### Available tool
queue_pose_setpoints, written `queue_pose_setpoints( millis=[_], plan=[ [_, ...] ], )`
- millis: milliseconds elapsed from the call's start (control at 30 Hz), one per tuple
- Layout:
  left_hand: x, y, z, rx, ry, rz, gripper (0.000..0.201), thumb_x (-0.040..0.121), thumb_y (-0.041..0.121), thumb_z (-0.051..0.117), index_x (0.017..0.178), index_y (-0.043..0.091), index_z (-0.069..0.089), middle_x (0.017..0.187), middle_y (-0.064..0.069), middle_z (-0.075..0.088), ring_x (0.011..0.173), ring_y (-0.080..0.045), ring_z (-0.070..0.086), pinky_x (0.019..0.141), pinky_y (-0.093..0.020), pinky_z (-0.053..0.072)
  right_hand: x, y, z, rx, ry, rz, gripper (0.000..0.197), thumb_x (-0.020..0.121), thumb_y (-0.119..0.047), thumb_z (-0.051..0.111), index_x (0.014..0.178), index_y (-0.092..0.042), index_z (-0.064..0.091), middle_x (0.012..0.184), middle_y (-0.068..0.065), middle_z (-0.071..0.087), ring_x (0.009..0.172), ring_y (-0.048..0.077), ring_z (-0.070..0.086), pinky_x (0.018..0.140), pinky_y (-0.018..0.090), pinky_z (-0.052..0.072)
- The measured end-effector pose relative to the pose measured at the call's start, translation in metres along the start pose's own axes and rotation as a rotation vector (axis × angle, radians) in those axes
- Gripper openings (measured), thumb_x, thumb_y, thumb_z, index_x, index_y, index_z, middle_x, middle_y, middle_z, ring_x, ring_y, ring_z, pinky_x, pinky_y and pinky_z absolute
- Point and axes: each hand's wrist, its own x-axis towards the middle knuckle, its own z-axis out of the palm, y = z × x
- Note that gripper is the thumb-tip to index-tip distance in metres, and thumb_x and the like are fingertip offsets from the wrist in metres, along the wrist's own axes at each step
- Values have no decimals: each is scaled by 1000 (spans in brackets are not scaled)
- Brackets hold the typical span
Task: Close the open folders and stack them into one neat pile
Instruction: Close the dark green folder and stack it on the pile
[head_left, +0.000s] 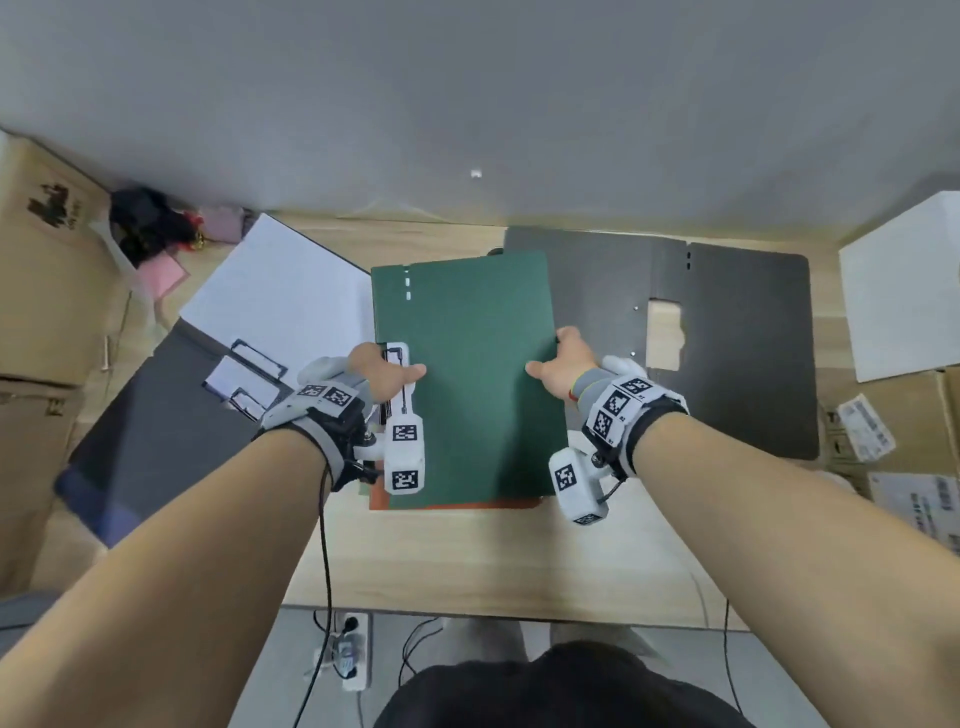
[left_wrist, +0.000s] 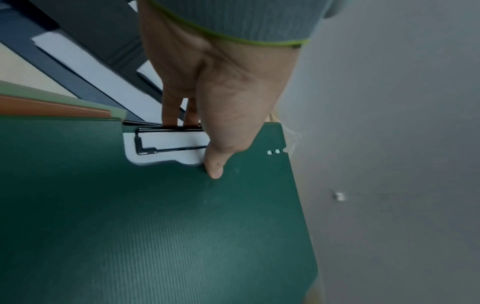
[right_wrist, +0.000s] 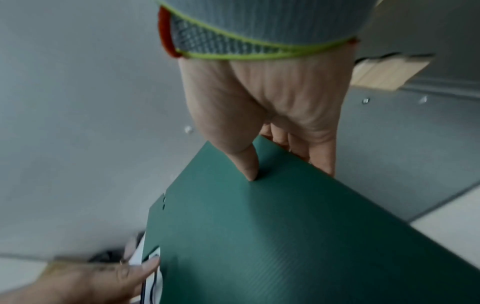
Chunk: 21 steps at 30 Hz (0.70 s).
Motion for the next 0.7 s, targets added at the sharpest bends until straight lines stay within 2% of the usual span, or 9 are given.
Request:
queue_pose_setpoints(
  millis=[33, 100, 167, 267, 367, 467, 533, 633, 700],
  plan=[
    [5, -5, 3, 22, 1, -2, 59, 77, 52, 77, 104, 2, 65, 99, -14, 72, 85, -33, 67, 75, -40, 53, 2, 1, 8, -37, -7, 9, 55, 87, -26, 64, 133, -11, 38, 114, 9, 63, 102, 33, 62, 90, 39, 50],
    [27, -18, 12, 66, 5, -20, 70, 70, 57, 76, 110, 2, 63, 103, -13, 72, 88, -33, 68, 76, -41, 56, 11, 3, 24, -121, -17, 24, 44, 88, -20, 59, 127, -9, 41, 104, 9, 61, 90, 32, 59, 76, 34, 49],
    [43, -27, 19, 143, 40, -40, 77, 60, 65, 75, 107, 5, 62, 95, -7, 72, 80, -27, 68, 74, -37, 57, 15, 6, 35, -194, -24, 35, 37, 88, -15, 57, 122, -6, 46, 104, 11, 59, 85, 32, 56, 69, 32, 43],
    [71, -44, 31, 255, 56, -72, 80, 47, 73, 67, 98, 13, 54, 82, -3, 66, 73, -25, 66, 76, -41, 60, 20, 11, 48, -247, -27, 51, 36, 85, -16, 58, 119, -5, 51, 121, 15, 54, 96, 36, 60, 73, 36, 48],
    [57, -35, 28, 284, 32, -97, 90, 41, 72, 65, 104, 8, 56, 81, -4, 66, 76, -26, 69, 78, -42, 60, 18, 11, 46, -256, -31, 59, 42, 83, -23, 61, 121, -7, 54, 126, 14, 49, 100, 37, 59, 83, 38, 52],
    [19, -2, 14, 257, 101, -150, 82, 62, 58, 72, 123, 11, 45, 109, -10, 60, 89, -30, 61, 78, -37, 54, 19, 15, 23, -208, 27, 106, 51, 76, -32, 64, 122, -10, 57, 127, 14, 52, 104, 38, 59, 81, 35, 48],
    [5, 20, 9, 314, 142, -110, 79, 73, 53, 72, 135, 13, 42, 128, -12, 52, 106, -32, 58, 76, -36, 45, 24, 24, 3, -192, 115, 163, 60, 66, -38, 60, 120, -11, 58, 129, 14, 53, 106, 39, 59, 87, 38, 50],
    [-8, 56, 23, 312, 134, 102, 79, 78, 43, 74, 147, 20, 44, 144, -11, 49, 125, -33, 54, 96, -40, 49, 24, 45, -38, -167, 220, 279, 61, 70, -37, 61, 124, -11, 54, 128, 13, 53, 106, 38, 57, 83, 36, 46],
    [-15, 75, 43, 245, 28, 241, 71, 82, 31, 75, 147, 20, 49, 147, -8, 52, 129, -30, 56, 103, -36, 47, 27, 59, -57, -77, 219, 320, 59, 74, -34, 65, 125, -9, 51, 122, 13, 59, 97, 35, 56, 77, 33, 42]
  ],
)
